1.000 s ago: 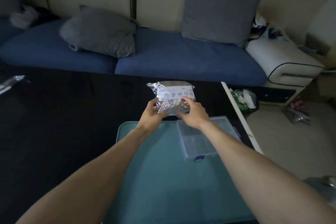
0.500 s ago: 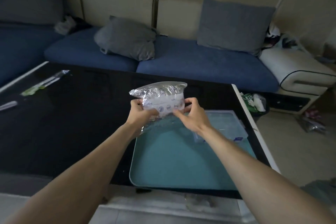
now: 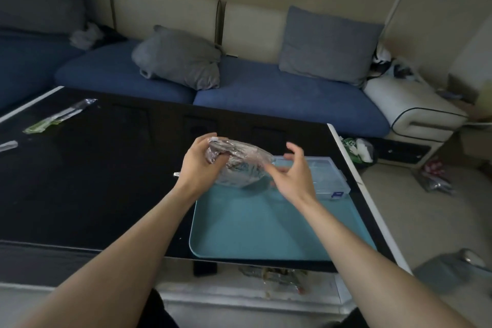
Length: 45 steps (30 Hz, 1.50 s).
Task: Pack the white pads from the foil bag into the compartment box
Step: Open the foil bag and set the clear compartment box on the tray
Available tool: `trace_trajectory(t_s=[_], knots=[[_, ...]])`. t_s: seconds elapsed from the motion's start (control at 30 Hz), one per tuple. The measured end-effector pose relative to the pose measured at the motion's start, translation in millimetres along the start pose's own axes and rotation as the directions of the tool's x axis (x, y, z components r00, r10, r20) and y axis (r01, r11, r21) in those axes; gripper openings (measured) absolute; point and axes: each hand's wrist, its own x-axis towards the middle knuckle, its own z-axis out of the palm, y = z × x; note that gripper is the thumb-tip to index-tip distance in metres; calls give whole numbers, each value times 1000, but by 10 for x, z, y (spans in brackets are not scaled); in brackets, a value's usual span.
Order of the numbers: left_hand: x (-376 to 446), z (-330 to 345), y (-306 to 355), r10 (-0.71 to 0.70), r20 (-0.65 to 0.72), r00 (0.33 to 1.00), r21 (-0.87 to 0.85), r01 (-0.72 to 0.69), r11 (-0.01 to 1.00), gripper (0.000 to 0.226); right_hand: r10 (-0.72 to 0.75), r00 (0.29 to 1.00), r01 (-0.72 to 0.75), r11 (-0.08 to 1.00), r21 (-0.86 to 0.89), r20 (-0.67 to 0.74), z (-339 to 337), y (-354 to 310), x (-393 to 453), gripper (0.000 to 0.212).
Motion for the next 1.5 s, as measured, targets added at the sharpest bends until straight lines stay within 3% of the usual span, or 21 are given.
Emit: trace_trajectory(t_s=[0.07, 0.17, 0.27, 0.37, 0.43, 0.53, 0.6, 0.7, 0.77, 0.9, 1.0, 1.1, 1.2, 1.27, 1.5], knots=[[43, 25, -11, 80, -2, 997, 25, -80, 996, 34, -161, 986, 159, 986, 41, 43, 34, 1, 36, 68], [83, 90, 19, 176, 54, 983, 24, -178, 984, 34, -291, 950, 276, 952, 136, 112, 207, 45, 63, 48], [121, 149, 39, 278, 111, 954, 167, -294, 941, 38, -275, 956, 230, 917, 327, 98, 393, 62, 28, 38], [226, 172, 0, 310, 215, 926, 261, -360, 896, 32, -304, 953, 280, 886, 369, 8, 414, 79, 91, 36], [270, 157, -79, 308, 316, 898, 290, -400, 870, 33, -348, 937, 341, 900, 272, -25, 362, 107, 171, 34], [269, 213, -236, 318, 337, 886, 452, -448, 771, 43, -389, 920, 382, 917, -119, -41, 318, 184, 290, 29], [277, 240, -282, 378, 201, 904, 521, -426, 740, 42, -452, 889, 431, 879, -205, -69, 326, 155, 298, 24], [302, 215, -238, 414, 93, 905, 430, -412, 803, 28, -633, 773, 622, 769, -147, -42, 363, 62, 281, 20], [268, 189, -209, 367, 66, 928, 317, -369, 874, 17, -692, 721, 689, 712, -138, 29, 416, 21, 268, 16], [203, 212, -197, 164, 37, 986, 164, -168, 972, 23, -645, 764, 636, 753, -165, 1, 504, 93, 264, 4], [178, 236, -133, 115, 32, 993, 109, -118, 987, 16, -593, 802, 580, 801, -146, -70, 511, 95, 251, 6], [159, 231, -68, 91, -33, 995, 77, -89, 993, 12, -643, 759, 628, 764, -146, -102, 500, -1, 210, 10], [171, 211, -45, 110, -45, 993, 90, -106, 990, 23, -728, 684, 723, 685, -86, -48, 518, -85, 159, 14], [160, 208, -38, 99, -24, 995, 97, -96, 991, 28, -739, 672, 737, 673, -55, -45, 519, -101, 148, 12], [157, 176, -32, 42, -33, 999, 68, -39, 997, 11, -754, 656, 748, 654, -113, -19, 542, -72, 197, 9]])
